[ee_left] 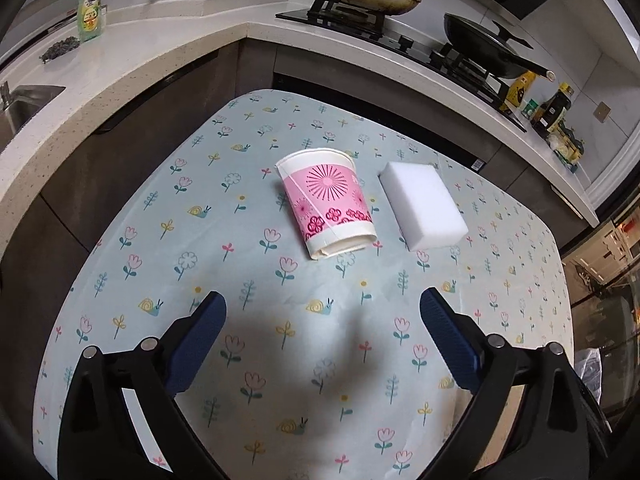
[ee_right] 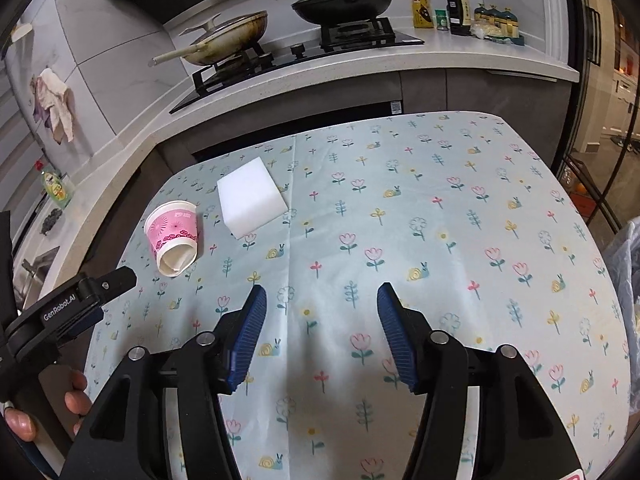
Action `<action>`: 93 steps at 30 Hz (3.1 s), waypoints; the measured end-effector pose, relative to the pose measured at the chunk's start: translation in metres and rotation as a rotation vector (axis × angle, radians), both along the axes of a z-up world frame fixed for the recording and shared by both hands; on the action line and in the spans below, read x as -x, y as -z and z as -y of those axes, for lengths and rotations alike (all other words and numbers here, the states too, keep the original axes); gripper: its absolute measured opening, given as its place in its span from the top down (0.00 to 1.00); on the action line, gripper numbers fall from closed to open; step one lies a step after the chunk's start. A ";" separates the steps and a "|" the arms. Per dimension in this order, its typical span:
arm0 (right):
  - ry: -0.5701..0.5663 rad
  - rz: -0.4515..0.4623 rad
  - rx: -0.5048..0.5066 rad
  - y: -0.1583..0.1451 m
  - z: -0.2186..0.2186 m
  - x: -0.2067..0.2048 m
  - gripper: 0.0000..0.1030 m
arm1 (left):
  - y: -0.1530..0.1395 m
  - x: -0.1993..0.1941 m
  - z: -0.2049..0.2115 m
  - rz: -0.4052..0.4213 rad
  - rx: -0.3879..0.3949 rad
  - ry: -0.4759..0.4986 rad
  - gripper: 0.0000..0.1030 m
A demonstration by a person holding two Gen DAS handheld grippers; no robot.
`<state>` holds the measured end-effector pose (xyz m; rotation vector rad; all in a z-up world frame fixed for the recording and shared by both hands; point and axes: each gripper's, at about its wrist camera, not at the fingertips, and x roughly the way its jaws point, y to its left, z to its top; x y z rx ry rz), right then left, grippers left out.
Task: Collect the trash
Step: 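Grasp the pink paper cup with left gripper while right gripper grasps the white sponge, then carry the cup and sponge over the bin and open both grippers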
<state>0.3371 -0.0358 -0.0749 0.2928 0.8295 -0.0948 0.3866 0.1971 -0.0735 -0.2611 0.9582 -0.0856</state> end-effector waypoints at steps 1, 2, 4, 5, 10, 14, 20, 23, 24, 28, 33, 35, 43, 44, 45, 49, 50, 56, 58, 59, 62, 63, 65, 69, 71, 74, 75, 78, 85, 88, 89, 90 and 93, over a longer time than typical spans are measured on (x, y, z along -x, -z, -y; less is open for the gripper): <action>-0.013 0.004 0.009 0.001 -0.004 -0.008 0.38 | 0.002 -0.008 0.000 -0.007 0.001 -0.005 0.09; -0.025 0.006 0.018 0.003 -0.007 -0.017 0.37 | 0.003 -0.015 0.000 -0.013 0.001 -0.011 0.09; -0.048 0.006 0.025 0.008 -0.012 -0.037 0.35 | 0.008 -0.033 0.000 -0.034 0.006 -0.026 0.09; -0.058 0.007 0.027 0.010 -0.015 -0.046 0.34 | 0.011 -0.042 0.000 -0.046 0.013 -0.034 0.09; -0.124 -0.008 0.041 0.027 -0.028 -0.093 0.31 | 0.028 -0.076 0.003 -0.096 0.039 -0.062 0.09; -0.174 -0.008 0.077 0.040 -0.039 -0.119 0.28 | 0.041 -0.094 0.007 -0.129 0.046 -0.068 0.09; -0.224 -0.010 0.132 0.050 -0.049 -0.146 0.20 | 0.052 -0.105 0.013 -0.146 0.053 -0.029 0.23; -0.236 -0.030 0.128 0.057 -0.051 -0.157 0.20 | 0.055 -0.105 0.016 -0.142 0.031 -0.024 0.31; -0.236 -0.043 0.120 0.060 -0.051 -0.160 0.20 | 0.055 -0.105 0.017 -0.139 0.022 -0.022 0.35; -0.242 -0.040 0.088 0.059 -0.049 -0.165 0.33 | 0.054 -0.105 0.018 -0.137 0.024 -0.017 0.38; -0.201 -0.029 0.068 0.051 -0.038 -0.149 0.34 | 0.045 -0.096 0.027 -0.128 0.024 0.000 0.39; -0.167 -0.019 0.046 0.044 -0.026 -0.134 0.34 | 0.038 -0.088 0.033 -0.120 0.030 0.013 0.39; 0.001 0.006 -0.030 0.016 0.046 -0.041 0.34 | 0.005 -0.032 0.094 -0.090 0.059 0.135 0.39; 0.020 0.010 -0.037 0.013 0.054 -0.029 0.34 | 0.001 -0.024 0.103 -0.086 0.061 0.153 0.39; 0.043 0.015 -0.045 0.010 0.064 -0.016 0.34 | -0.003 -0.015 0.114 -0.082 0.061 0.173 0.39; 0.143 0.031 -0.069 0.001 0.107 0.043 0.34 | -0.016 0.022 0.155 -0.075 0.062 0.257 0.39; 0.166 0.035 -0.076 -0.001 0.117 0.056 0.34 | -0.019 0.031 0.165 -0.073 0.057 0.275 0.39; 0.278 0.056 -0.080 -0.013 0.172 0.132 0.33 | -0.037 0.083 0.224 -0.050 0.038 0.384 0.39; 0.305 0.062 -0.079 -0.015 0.186 0.151 0.33 | -0.040 0.099 0.240 -0.044 0.031 0.412 0.39; 0.317 0.064 -0.078 -0.016 0.193 0.161 0.33 | -0.042 0.106 0.249 -0.043 0.026 0.426 0.39; 0.356 0.070 -0.068 -0.018 0.214 0.191 0.33 | -0.046 0.129 0.275 -0.036 0.008 0.471 0.39; 0.371 0.071 -0.068 -0.019 0.221 0.201 0.33 | -0.047 0.135 0.282 -0.034 0.004 0.484 0.39; 0.393 0.070 -0.071 -0.019 0.233 0.214 0.33 | -0.048 0.145 0.296 -0.032 -0.002 0.506 0.39; 0.435 0.067 -0.075 -0.017 0.254 0.241 0.33 | -0.050 0.165 0.322 -0.026 -0.011 0.546 0.39; 0.455 0.068 -0.077 -0.016 0.265 0.252 0.33 | -0.051 0.174 0.334 -0.023 -0.016 0.563 0.39; 0.481 0.070 -0.081 -0.016 0.279 0.268 0.33 | -0.051 0.183 0.351 -0.022 -0.024 0.584 0.39; 0.488 0.071 -0.083 -0.016 0.283 0.272 0.33 | -0.051 0.186 0.356 -0.022 -0.026 0.592 0.39; 0.504 0.074 -0.082 -0.017 0.293 0.281 0.33 | -0.051 0.192 0.370 -0.019 -0.032 0.610 0.39; 0.531 0.076 -0.090 -0.014 0.311 0.293 0.33 | -0.048 0.203 0.396 -0.018 -0.052 0.644 0.39; 0.539 0.076 -0.095 -0.011 0.317 0.295 0.33 | -0.046 0.206 0.406 -0.016 -0.063 0.661 0.39; 0.541 0.074 -0.096 -0.010 0.319 0.295 0.33 | -0.044 0.206 0.409 -0.017 -0.066 0.666 0.39; 0.545 0.071 -0.095 -0.009 0.321 0.296 0.33 | -0.042 0.205 0.413 -0.021 -0.068 0.671 0.39; 0.555 0.068 -0.095 -0.007 0.327 0.296 0.33 | -0.037 0.204 0.424 -0.036 -0.071 0.691 0.39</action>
